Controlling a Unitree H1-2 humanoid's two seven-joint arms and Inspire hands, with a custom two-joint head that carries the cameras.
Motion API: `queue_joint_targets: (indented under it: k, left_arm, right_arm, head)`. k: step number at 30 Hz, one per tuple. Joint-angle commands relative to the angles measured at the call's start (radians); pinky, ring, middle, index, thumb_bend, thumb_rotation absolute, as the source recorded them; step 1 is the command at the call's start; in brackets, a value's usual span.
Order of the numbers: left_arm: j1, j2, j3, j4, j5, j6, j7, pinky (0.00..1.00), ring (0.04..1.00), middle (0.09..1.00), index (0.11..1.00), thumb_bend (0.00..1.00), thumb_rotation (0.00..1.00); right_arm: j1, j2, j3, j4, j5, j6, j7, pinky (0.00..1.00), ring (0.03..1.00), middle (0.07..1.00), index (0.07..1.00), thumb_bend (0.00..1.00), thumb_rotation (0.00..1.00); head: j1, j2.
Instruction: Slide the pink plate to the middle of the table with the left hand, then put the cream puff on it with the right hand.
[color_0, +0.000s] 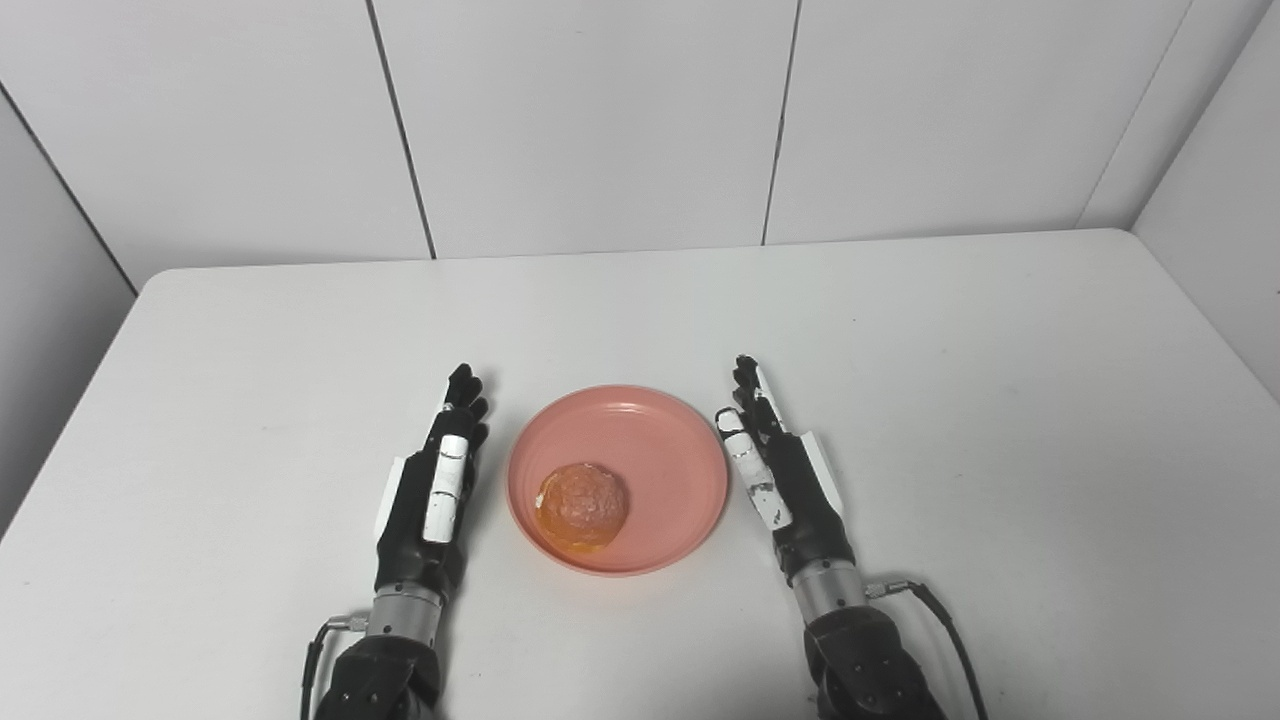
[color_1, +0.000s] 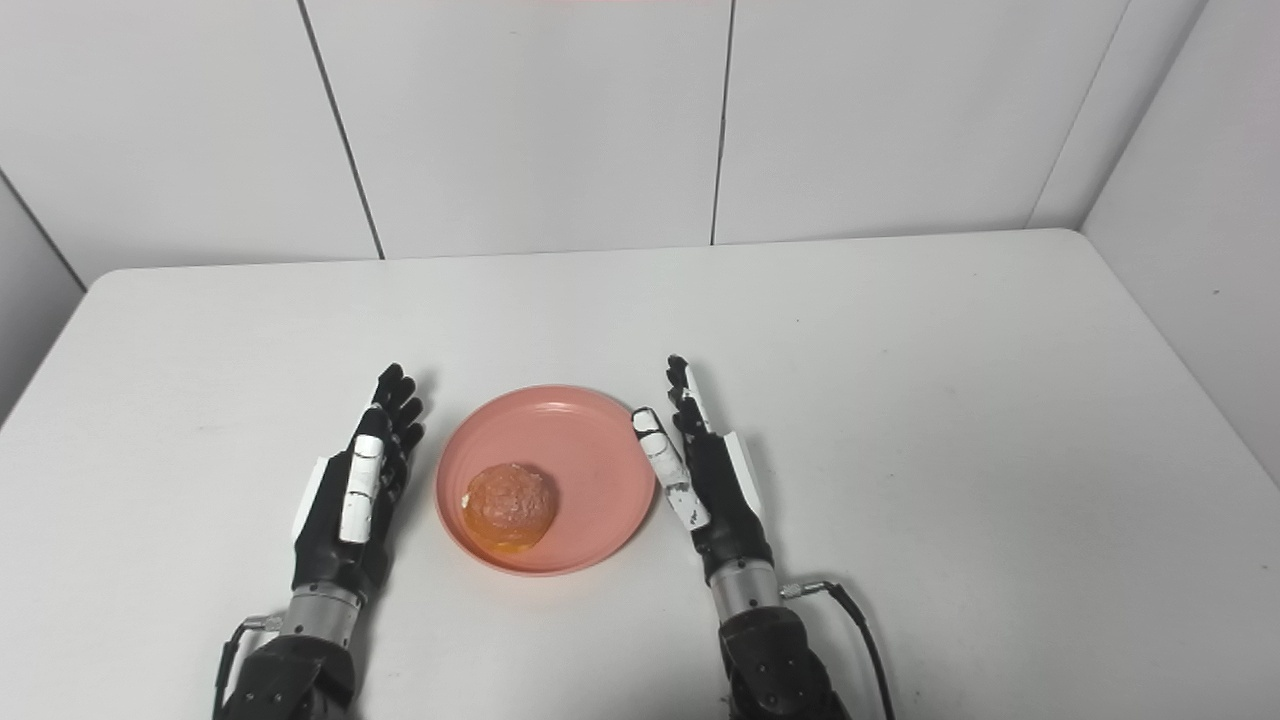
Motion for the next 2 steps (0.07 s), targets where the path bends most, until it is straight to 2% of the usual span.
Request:
queue_joint_targets:
  k: [1,2]
  left_arm:
    - [0.009,-0.005,-0.017,-0.013,0.003,-0.013,-0.015,1.0,0.997,0.999,0.986,0.7,0.99]
    - [0.01,-0.002,-0.024,-0.012,0.008,-0.016,-0.018,1.0,0.999,1.0,0.993,0.69,0.99]
  right_arm:
    - [-0.02,0.007,-0.024,0.001,0.043,-0.01,0.003,1.0,1.0,1.0,0.999,0.71,0.95]
    - [-0.021,0.006,-0.029,0.006,0.056,-0.02,0.006,1.0,1.0,1.0,0.999,0.69,0.95]
  head:
    - [0.029,0.0]
    - [0.029,0.0]
